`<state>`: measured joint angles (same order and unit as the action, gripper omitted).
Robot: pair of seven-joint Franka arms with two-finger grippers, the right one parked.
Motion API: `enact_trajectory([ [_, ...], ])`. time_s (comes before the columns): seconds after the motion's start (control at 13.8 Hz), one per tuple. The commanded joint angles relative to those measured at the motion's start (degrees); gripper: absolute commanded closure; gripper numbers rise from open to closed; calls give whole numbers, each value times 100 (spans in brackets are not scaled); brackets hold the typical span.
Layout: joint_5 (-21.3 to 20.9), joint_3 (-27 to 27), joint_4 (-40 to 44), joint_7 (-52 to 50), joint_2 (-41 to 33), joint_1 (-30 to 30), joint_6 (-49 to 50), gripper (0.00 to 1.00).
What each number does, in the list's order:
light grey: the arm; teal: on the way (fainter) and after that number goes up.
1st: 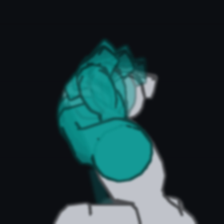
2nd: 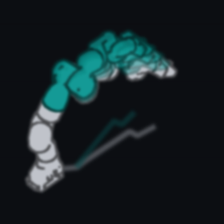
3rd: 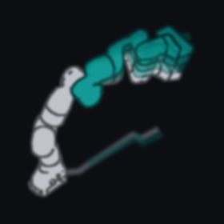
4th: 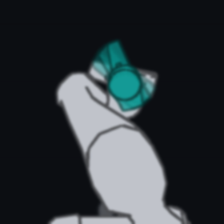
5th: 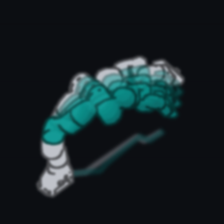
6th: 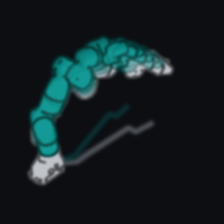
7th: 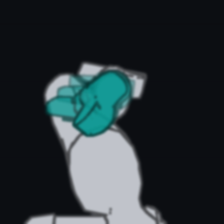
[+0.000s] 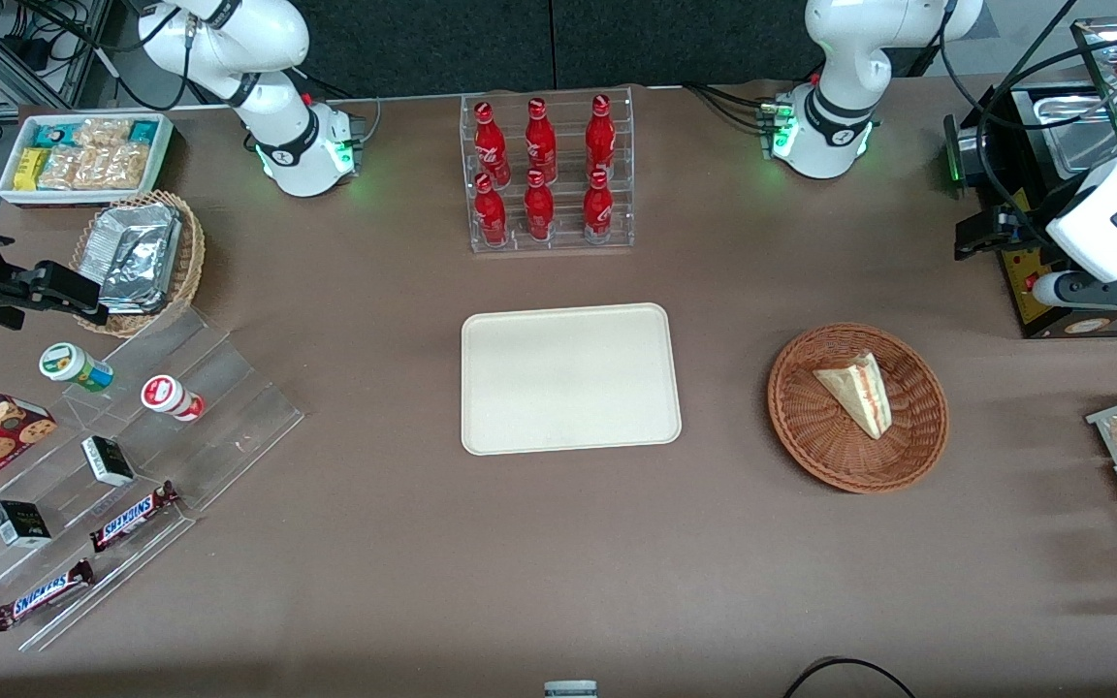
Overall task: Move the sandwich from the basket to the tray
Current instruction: 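Lower the open left gripper over the sandwich in the wicker basket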
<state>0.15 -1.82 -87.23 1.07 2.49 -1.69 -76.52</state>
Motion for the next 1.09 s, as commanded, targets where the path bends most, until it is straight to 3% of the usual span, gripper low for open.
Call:
enact_trajectory([
  [0.0, -207, -55, 172, 42, 50, -6, 181, 1],
  [0.36, -446, -90, -205, -46, 226, 37, -107, 1],
  [0.58, -437, -55, -1301, -177, 173, 55, -1343, 1],
  [1.02, -411, -55, -2735, -1811, 156, 46, -3418, 1],
])
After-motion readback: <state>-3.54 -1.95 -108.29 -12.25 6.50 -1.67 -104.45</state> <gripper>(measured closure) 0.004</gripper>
